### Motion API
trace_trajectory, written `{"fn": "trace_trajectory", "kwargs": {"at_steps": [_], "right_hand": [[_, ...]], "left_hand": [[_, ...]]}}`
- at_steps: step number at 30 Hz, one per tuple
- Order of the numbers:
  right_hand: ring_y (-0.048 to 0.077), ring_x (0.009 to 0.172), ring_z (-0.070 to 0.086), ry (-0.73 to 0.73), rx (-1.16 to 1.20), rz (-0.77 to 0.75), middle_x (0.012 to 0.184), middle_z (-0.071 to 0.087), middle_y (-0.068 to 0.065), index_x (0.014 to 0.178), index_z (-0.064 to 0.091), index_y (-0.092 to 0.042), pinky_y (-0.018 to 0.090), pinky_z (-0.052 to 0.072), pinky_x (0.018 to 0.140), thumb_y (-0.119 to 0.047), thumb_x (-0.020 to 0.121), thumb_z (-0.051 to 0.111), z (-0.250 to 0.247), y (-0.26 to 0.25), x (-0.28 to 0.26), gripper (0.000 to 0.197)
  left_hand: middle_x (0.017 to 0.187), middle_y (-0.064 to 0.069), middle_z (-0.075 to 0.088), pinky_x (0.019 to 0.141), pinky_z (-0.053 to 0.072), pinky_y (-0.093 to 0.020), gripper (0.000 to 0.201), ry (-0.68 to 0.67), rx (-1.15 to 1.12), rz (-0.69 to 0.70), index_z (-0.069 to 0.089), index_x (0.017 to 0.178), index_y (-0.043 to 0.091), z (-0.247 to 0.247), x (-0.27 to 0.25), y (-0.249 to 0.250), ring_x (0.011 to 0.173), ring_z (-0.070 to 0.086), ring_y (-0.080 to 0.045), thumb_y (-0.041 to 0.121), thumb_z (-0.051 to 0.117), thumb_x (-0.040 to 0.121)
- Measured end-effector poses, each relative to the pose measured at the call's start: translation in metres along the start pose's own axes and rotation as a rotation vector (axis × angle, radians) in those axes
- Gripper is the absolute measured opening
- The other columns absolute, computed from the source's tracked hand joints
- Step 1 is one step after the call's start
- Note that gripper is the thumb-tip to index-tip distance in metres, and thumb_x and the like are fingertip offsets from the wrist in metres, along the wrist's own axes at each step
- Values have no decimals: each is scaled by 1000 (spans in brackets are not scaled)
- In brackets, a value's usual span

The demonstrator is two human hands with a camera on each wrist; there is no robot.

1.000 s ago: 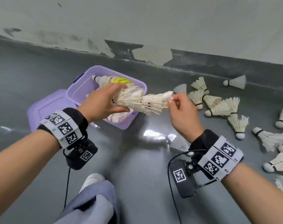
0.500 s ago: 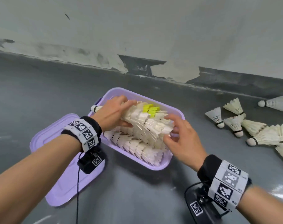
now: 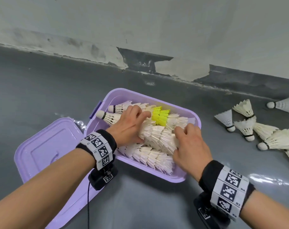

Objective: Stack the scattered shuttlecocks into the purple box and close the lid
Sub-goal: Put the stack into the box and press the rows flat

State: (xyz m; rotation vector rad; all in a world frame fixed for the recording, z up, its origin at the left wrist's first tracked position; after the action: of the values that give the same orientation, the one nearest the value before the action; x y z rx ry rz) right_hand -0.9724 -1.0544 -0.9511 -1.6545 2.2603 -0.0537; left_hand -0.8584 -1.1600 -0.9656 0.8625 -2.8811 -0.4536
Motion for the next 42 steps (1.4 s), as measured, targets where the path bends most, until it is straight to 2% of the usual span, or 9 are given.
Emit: {"fn": "trace_trajectory", "kwargs": {"at_steps": [4,9,13,19,28,33,35,39,42], "right_hand": [[28,86,48,104,-214,-40,86,50,4,98,57,-16,31,26,67,-16,55,62,-10,-5,1,43],[25,101,40,60,-177,-19,97,41,0,108,45,-23,32,21,74,-25,72,53,-16,3,1,36],[24,101,40,52,-169,-25,93,33,-2,108,44,-23,32,21,75,-26,72,53,-14,4,0,37],[22,100,40,76,-71,-16,92,35,-6,96,40,-23,34,26,82,-24,71,52,-14,17,2,28],[23,105,42,139,-47,-23,103,51,-4,102,52,-23,33,22,80,-10,74,51,-3,17,4,31],[22,111,41,114,-103,-10,113,51,-2,113,50,-21,38,25,97,-14,75,52,4,20,3,39],[22,113,41,113,-72,-13,115,49,-2,113,47,-19,39,23,103,-16,74,54,4,23,1,40],[20,113,40,182,189,-47,111,48,-1,112,47,-16,32,18,103,-18,66,52,-2,26,-9,47],[23,112,41,324,385,-51,115,50,3,118,50,-12,30,24,98,-24,68,50,-13,37,-21,52]], "left_hand": [[116,-3,32,92,29,-28,90,-11,-150,-81,23,123,33,-8,-2,-8,106,28,-17,32,84,57],[131,-8,34,106,19,-41,89,4,37,-181,30,134,27,-38,-24,-32,126,26,-28,24,64,51],[122,-6,37,96,23,-32,69,-67,102,-408,40,129,18,-38,-40,-74,117,27,-27,4,65,65],[117,-9,41,94,36,-33,50,-93,-87,-471,45,111,13,-14,-33,-77,114,37,-27,-11,56,68],[108,-13,48,83,41,-36,35,-84,-17,-492,43,99,12,1,-25,-71,101,51,-34,-11,51,74],[120,-17,45,88,45,-40,47,-219,218,-560,39,121,5,2,-31,-62,111,44,-33,5,59,79],[114,-22,43,79,44,-41,50,-127,311,-550,38,119,-1,-11,-32,-52,106,41,-36,7,62,75],[95,-20,41,65,29,-37,45,190,202,-315,42,93,0,-38,-25,-1,83,34,-31,-12,58,52],[106,-16,39,79,36,-36,46,22,53,-418,35,97,6,-16,-15,-10,96,36,-30,-1,69,67]]}}
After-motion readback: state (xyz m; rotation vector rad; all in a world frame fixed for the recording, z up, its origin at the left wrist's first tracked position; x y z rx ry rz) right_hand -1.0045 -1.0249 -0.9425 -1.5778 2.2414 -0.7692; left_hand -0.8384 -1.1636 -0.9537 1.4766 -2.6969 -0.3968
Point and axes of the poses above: each hand's wrist, its own x-axis towards the middle knuckle, its own z-axis out of the palm, y = z × x, the point moved 10 cm from there along x, towards the middle knuckle
